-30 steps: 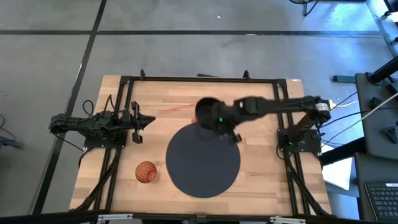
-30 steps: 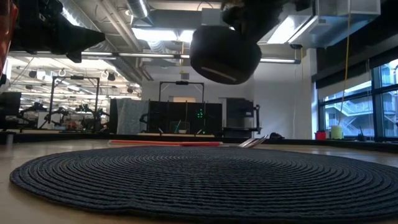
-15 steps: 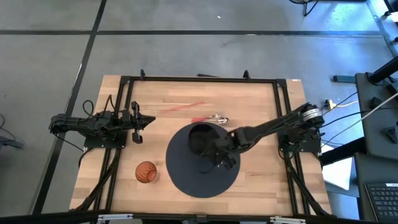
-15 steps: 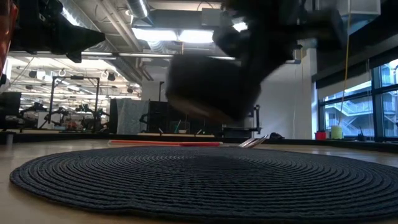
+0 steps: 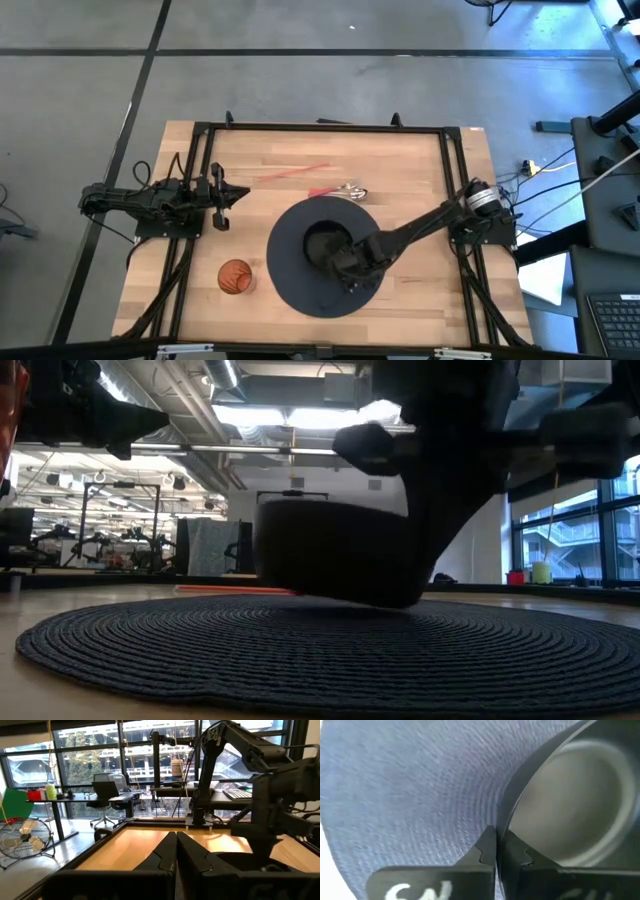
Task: Pick & Place Utensil
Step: Put the black bowl on the center of the blue mat
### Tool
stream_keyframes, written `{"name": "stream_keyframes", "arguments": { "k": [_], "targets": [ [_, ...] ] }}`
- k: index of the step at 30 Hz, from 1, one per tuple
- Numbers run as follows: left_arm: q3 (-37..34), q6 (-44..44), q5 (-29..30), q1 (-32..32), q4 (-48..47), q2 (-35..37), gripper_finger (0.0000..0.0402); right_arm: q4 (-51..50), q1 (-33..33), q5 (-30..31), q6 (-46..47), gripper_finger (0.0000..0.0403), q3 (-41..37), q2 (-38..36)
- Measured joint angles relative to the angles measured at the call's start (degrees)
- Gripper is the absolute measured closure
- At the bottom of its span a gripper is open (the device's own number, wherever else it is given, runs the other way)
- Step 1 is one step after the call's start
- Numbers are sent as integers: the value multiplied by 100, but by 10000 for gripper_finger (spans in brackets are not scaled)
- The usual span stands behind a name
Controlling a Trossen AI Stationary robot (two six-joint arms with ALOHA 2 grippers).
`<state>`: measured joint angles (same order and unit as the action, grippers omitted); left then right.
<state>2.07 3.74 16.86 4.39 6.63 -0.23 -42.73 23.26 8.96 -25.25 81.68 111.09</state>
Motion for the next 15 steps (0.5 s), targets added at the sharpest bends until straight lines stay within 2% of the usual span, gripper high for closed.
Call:
{"name": "stream_keyframes", "arguments": {
  "k": [15],
  "targets": [
    [0,1,0,1,1,0,398,-151,30,-128,118,398,-1,158]
  ]
}}
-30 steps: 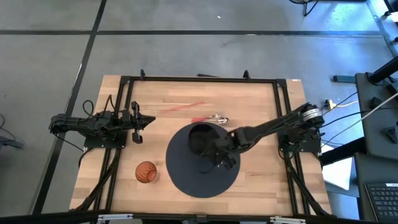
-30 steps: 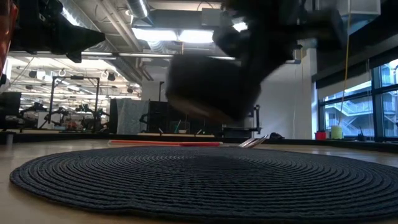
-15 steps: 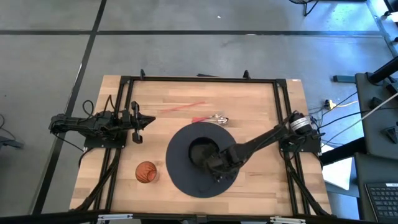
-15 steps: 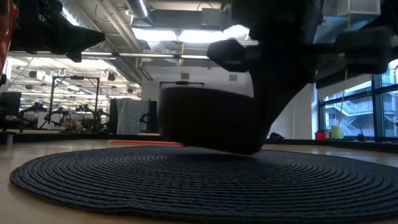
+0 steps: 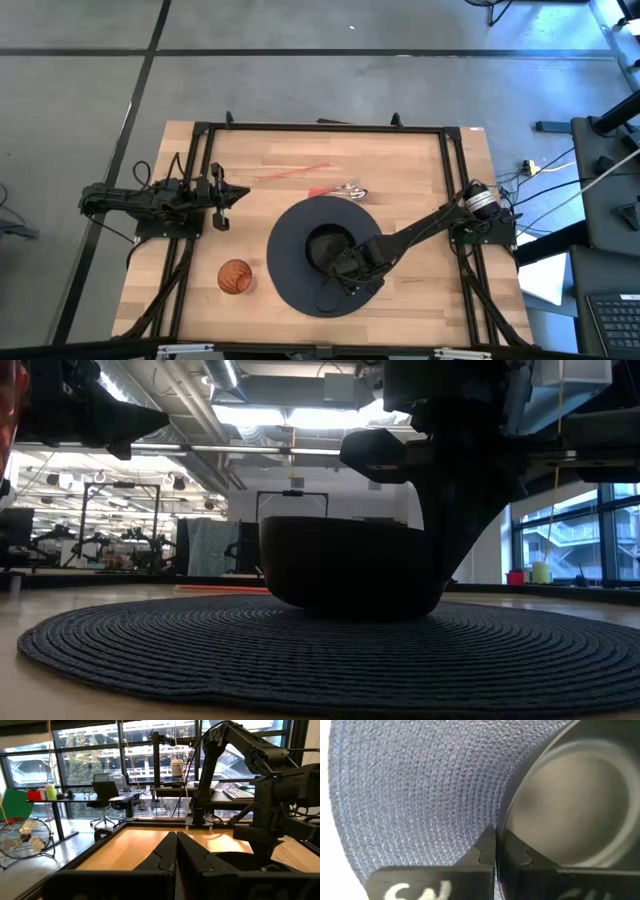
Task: Pick & Place Utensil
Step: Put the black bowl on the center of the blue mat
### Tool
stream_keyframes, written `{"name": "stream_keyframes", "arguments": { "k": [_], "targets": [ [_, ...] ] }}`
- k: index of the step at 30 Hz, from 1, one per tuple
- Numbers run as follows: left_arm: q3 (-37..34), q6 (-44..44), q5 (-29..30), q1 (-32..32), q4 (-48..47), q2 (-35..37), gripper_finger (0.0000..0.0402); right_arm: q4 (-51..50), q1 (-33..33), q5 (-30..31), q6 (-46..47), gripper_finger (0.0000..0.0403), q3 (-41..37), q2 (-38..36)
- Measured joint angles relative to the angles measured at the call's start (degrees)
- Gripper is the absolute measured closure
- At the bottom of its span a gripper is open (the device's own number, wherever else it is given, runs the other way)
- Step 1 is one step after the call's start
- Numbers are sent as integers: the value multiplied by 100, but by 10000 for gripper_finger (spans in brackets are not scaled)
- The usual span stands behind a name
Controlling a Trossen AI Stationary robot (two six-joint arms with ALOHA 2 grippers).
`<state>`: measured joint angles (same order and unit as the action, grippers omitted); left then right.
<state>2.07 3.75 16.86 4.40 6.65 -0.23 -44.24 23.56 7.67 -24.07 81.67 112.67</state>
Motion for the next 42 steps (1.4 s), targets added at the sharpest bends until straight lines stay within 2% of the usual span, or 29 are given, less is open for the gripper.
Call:
{"name": "stream_keyframes", "arguments": {
  "k": [19,27,33,36,42],
  "targets": [
    [0,-2,0,1,-1,0,398,-12,-1,-122,116,391,-5,14],
    [0,0,2,1,-1,0,398,81,-3,-141,-120,391,-13,16],
    [0,-2,0,-1,1,0,398,110,-5,-353,-169,388,-13,19],
    [0,0,0,1,1,0,398,113,24,-545,-154,371,-15,27],
    [0,0,1,0,-1,0,398,-78,84,-585,-114,310,87,38]
  ]
}}
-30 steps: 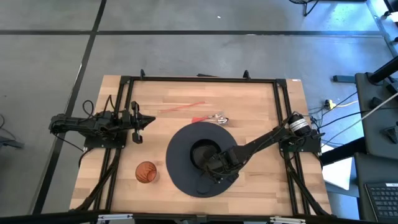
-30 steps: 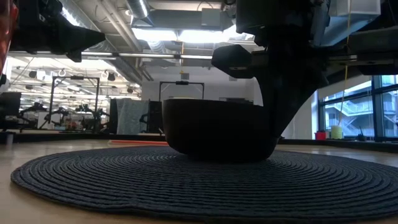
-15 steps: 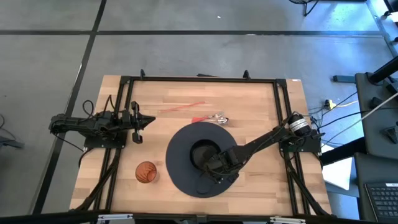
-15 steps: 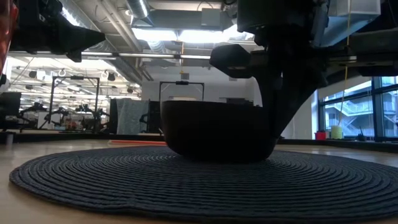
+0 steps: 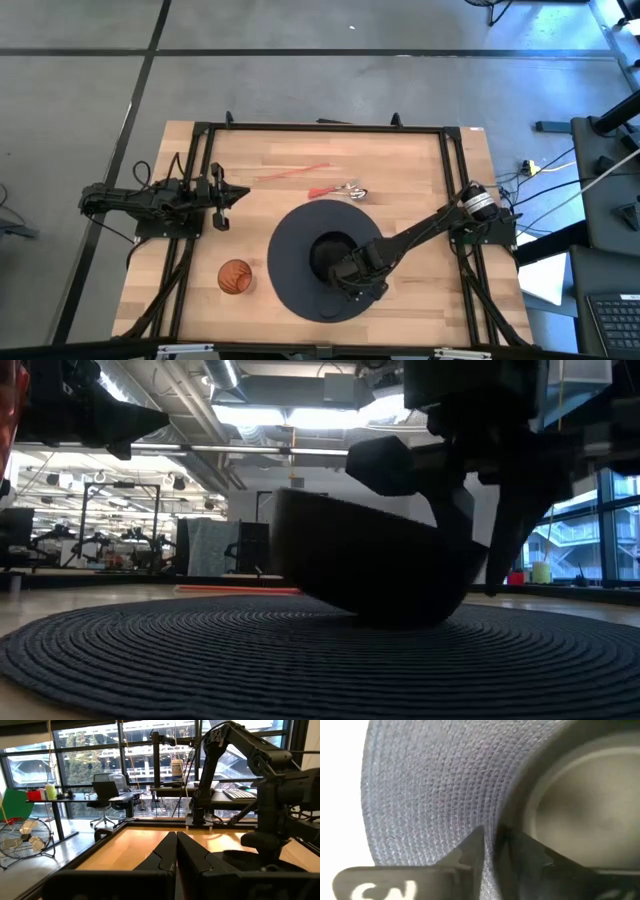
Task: Pick & Place Utensil
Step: Put the black bowl on the center of the blue mat, then put the red cup on the blue mat to the top right of the black bowl
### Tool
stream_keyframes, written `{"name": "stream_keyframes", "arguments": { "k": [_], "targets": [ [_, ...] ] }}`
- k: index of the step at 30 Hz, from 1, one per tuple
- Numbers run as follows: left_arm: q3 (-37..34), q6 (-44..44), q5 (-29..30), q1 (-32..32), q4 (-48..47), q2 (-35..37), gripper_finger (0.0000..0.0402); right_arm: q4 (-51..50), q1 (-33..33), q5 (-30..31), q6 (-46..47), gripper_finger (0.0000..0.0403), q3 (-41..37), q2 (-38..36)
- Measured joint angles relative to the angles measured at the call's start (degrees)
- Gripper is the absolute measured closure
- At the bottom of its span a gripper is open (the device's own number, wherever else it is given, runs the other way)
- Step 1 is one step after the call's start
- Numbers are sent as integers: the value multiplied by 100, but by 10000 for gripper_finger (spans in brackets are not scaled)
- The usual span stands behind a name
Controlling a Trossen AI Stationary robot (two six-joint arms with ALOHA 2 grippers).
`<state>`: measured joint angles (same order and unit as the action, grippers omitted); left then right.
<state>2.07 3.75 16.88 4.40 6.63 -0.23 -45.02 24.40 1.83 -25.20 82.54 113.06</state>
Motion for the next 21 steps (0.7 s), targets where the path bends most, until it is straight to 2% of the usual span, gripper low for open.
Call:
{"name": "stream_keyframes", "arguments": {
  "k": [5,9,12,15,18,21],
  "targets": [
    [0,0,-1,-1,0,-2,397,-126,-9,64,66,269,252,-11],
    [0,-2,1,-1,1,0,398,-164,-4,-32,164,253,492,-13],
    [0,-1,0,1,2,-2,398,148,-9,-818,-29,255,509,-166],
    [0,-2,0,-1,2,-2,397,1170,-30,-1762,-313,276,186,-677],
    [0,-4,0,0,2,-2,398,2878,-185,-2876,-164,313,-595,-1429],
    [0,-2,-1,-1,2,-2,398,4983,-467,-4044,690,356,-1651,-2162]
  ]
}}
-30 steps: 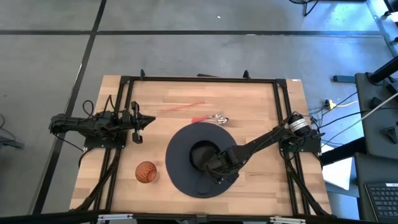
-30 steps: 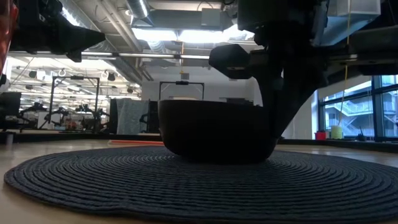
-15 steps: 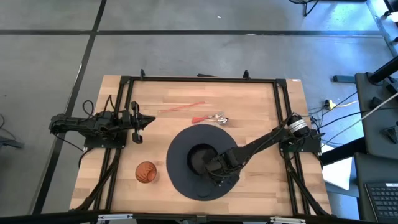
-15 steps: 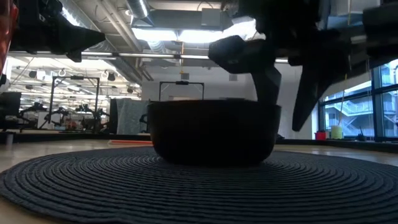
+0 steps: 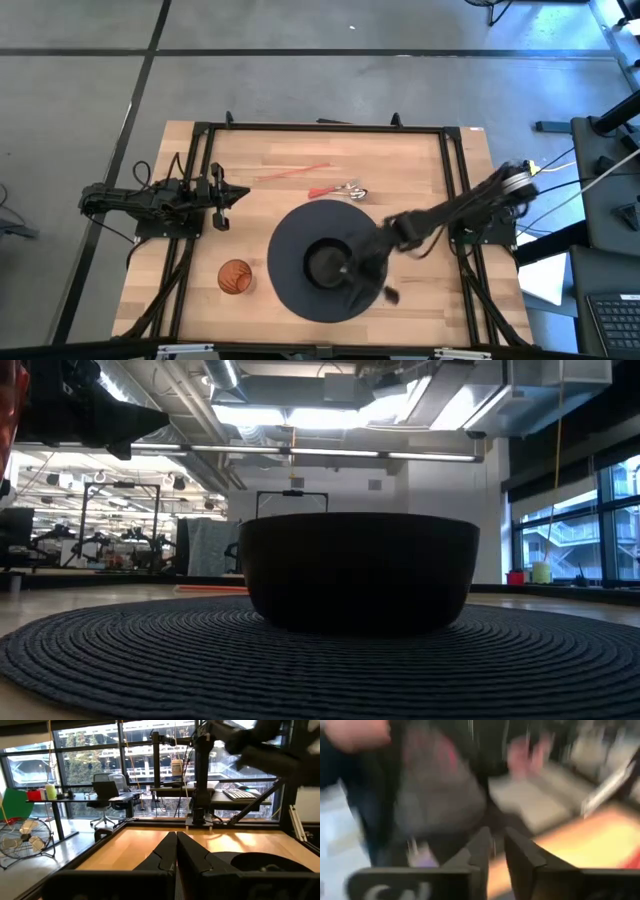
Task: Pick & Place Utensil
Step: Put the red cup on the blue mat to the top right of the black bowl
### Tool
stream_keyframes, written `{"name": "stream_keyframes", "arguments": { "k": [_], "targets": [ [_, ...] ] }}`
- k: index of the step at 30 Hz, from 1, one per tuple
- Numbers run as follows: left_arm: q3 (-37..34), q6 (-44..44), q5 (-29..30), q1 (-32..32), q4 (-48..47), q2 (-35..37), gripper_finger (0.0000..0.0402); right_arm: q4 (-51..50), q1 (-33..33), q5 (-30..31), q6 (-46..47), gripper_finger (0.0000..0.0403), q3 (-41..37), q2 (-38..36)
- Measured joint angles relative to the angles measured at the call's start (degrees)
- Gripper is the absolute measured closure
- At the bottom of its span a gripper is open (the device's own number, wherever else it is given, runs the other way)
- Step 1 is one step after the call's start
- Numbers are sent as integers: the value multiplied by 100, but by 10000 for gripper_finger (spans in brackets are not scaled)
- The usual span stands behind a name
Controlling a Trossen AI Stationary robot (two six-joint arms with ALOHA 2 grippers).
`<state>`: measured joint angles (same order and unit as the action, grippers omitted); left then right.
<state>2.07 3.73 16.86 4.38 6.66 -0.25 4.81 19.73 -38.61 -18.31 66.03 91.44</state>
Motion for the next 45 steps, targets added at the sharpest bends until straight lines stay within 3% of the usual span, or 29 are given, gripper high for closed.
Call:
{"name": "stream_keyframes", "arguments": {
  "k": [3,5,7,13,18,23,28,35,42,45],
  "targets": [
    [0,2,0,2,0,0,397,1813,-249,-255,1075,393,-1090,-735],
    [0,2,1,1,0,0,398,2619,-366,-212,1569,395,-1778,-1260],
    [0,2,0,0,0,0,397,3044,-423,306,1891,392,-2344,-1853],
    [0,4,0,0,0,0,398,2702,-419,1646,1572,399,-3482,-4098],
    [0,4,2,0,0,0,398,1460,-426,3209,1362,398,-4125,-5693],
    [0,7,1,1,1,0,398,1160,-420,3185,1140,398,-4714,-6923],
    [0,7,2,1,1,0,398,1168,-427,3758,1103,398,-5439,-8120],
    [0,4,2,0,2,0,397,1090,-427,3821,1137,398,-6094,-9112],
    [0,2,2,2,6,0,398,371,-427,4786,1061,398,-6176,-9123],
    [0,4,1,2,48,0,398,140,-427,4911,1016,398,-6217,-9121]
  ]
}}
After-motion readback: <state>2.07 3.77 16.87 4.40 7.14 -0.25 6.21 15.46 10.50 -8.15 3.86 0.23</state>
